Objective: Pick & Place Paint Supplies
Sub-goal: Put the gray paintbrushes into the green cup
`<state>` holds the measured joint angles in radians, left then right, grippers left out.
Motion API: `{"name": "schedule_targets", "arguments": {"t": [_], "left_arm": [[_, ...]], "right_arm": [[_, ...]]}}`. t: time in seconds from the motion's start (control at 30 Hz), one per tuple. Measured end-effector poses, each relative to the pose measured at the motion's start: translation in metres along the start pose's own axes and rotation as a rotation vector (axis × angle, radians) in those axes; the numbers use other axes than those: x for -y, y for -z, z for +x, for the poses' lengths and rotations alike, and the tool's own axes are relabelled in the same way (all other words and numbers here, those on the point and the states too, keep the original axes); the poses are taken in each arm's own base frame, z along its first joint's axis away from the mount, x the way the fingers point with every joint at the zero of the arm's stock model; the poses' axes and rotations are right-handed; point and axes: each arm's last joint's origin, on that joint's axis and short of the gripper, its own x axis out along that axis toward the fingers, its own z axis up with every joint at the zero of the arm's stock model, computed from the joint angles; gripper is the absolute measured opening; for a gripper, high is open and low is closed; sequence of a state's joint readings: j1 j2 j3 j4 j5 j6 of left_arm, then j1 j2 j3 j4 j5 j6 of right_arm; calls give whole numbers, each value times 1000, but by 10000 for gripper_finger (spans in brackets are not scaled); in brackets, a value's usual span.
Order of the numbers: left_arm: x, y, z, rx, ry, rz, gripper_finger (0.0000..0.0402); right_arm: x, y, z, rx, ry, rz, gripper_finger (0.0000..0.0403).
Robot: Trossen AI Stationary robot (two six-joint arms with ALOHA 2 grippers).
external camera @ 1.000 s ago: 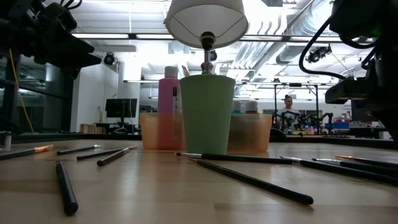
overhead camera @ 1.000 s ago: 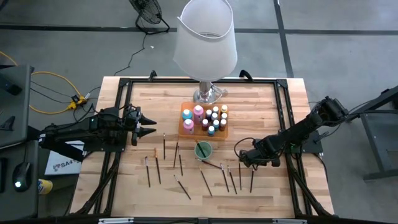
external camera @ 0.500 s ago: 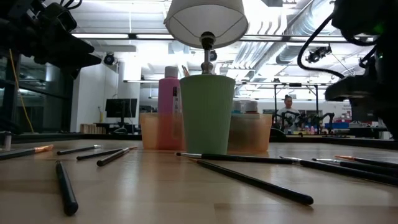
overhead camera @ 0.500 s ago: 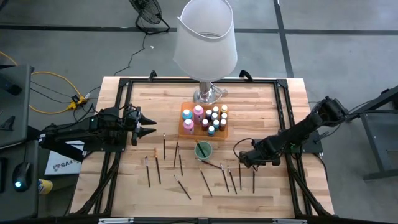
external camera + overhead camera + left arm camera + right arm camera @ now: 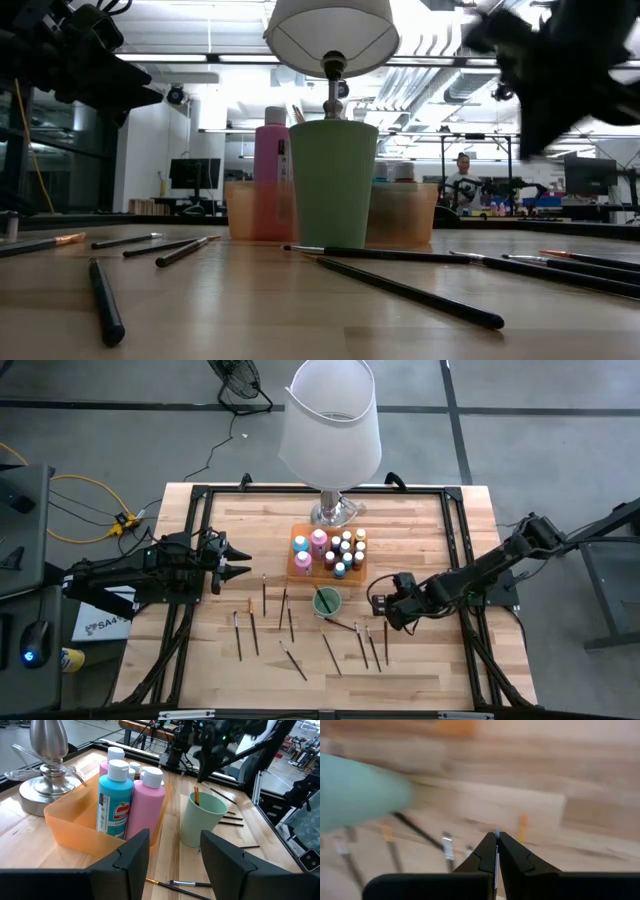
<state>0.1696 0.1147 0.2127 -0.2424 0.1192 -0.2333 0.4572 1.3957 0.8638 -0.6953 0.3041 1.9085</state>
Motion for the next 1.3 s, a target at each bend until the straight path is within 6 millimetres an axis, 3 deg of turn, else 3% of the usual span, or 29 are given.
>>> {"name": "schedule_targets", "arguments": {"t": [0.2,0.47,0.63,0.93,1.3], "left_arm": [[0,0,0,0,0,0,172],[0,0,0,0,0,0,172],[0,0,0,0,0,0,172],[0,0,0,0,0,0,172],[0,0,0,0,0,0,172]], "right_arm": [[-21,-11,-38,152,-153,-70,3],[-57,-25,-89,410,-320,-295,3],[-79,-34,-106,578,-388,-456,3],[-121,-35,-81,729,-450,-700,3],[-138,-13,-28,703,-408,-811,3]]}}
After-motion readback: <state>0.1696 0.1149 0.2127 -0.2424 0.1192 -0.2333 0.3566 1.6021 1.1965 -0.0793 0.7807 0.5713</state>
